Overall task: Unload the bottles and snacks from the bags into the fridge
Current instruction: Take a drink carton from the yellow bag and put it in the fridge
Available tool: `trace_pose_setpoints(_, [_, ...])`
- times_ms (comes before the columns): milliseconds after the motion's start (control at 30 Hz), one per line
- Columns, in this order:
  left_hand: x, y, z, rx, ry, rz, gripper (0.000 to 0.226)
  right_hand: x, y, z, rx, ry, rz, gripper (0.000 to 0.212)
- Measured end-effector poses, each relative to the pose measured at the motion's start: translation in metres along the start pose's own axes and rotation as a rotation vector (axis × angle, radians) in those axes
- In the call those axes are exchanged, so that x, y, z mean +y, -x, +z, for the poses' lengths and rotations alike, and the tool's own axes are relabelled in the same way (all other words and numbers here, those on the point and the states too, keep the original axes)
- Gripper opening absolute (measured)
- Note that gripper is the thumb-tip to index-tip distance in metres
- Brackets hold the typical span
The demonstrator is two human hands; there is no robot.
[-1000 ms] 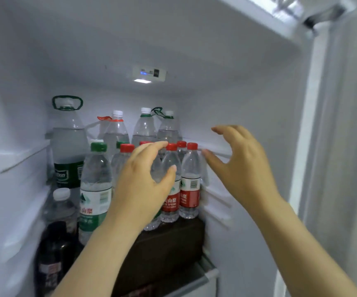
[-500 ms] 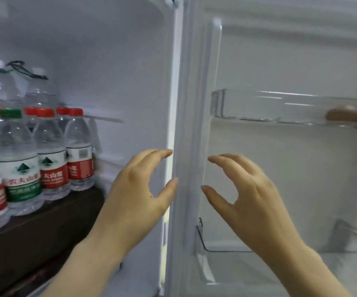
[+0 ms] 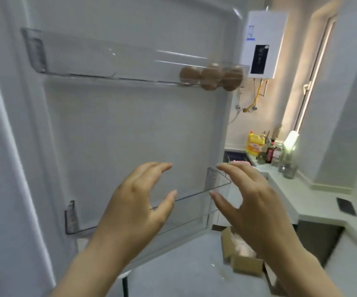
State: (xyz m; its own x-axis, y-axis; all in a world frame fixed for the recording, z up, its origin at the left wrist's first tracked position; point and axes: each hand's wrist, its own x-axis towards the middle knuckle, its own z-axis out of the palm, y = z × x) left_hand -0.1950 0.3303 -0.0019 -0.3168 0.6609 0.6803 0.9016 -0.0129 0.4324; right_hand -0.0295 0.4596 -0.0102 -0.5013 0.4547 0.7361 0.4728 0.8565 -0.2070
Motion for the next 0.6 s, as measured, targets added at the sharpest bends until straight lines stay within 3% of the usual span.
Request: trace_pose_setpoints(600, [0.107,-0.018,0.241,-0.503,0.32,0.225,0.047,0.173,0.123,-0.077,-0.089,0.324,0.543,0.045])
